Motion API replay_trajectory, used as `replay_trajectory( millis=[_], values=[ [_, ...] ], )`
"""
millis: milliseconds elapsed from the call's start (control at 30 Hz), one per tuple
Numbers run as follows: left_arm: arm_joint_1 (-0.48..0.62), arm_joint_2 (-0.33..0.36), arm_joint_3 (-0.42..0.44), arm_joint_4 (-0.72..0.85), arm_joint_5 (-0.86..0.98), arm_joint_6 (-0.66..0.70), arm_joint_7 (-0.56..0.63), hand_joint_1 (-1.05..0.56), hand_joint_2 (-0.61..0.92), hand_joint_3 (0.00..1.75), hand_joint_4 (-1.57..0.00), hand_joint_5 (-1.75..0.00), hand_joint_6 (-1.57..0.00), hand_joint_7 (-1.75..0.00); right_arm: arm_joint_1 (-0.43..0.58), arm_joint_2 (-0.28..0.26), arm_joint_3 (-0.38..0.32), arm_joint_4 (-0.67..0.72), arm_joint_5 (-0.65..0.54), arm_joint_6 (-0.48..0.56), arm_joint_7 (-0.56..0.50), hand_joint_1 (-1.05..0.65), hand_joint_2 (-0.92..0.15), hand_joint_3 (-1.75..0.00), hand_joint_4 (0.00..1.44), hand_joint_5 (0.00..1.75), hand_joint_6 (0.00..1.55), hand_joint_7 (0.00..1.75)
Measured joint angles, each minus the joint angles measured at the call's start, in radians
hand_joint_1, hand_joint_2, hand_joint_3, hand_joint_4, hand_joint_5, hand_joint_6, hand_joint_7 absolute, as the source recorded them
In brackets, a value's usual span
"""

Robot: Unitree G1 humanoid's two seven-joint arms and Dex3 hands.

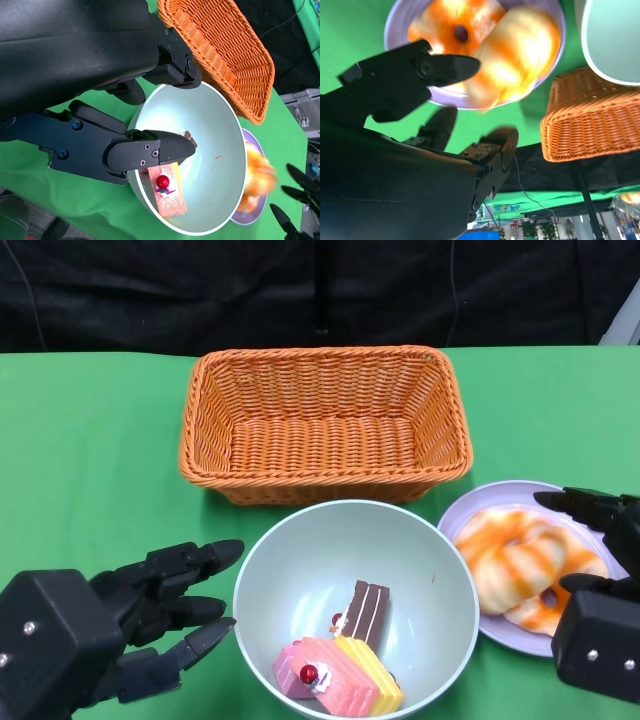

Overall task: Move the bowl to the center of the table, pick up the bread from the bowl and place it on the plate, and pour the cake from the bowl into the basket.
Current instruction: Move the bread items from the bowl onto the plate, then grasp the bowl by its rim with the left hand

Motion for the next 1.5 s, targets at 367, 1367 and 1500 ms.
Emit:
replay_trajectory(
  millis=[367, 1367, 1500],
  values=[
    [0.002, 0.012, 0.014, 0.000, 0.002, -0.032, 0.000, -0.57, 0.92, 0.48, -0.26, -0.60, -0.40, 0.00, 0.055, -0.061, 0.026, -0.149, -0.160, 0.002, 0.015, -0.74, -0.92, -0.18, 0.99, 1.07, 0.30, 0.07],
    [-0.205, 0.212, 0.079, 0.523, 0.724, -1.525, 0.261, -0.49, 0.80, 0.00, -0.30, -0.65, -0.55, -0.05, 0.325, 0.180, -0.080, -0.549, 0.081, 0.024, 0.019, -0.54, -0.92, -0.21, 0.54, 0.87, 0.26, 0.08],
    [-0.247, 0.210, 0.077, 0.564, 0.863, -1.612, 0.361, -0.47, 0.79, 0.00, -0.31, -0.60, -0.56, -0.03, 0.353, 0.186, -0.083, -0.574, 0.091, 0.024, 0.025, -0.54, -0.92, -0.22, 0.53, 0.90, 0.26, 0.08]
  ],
)
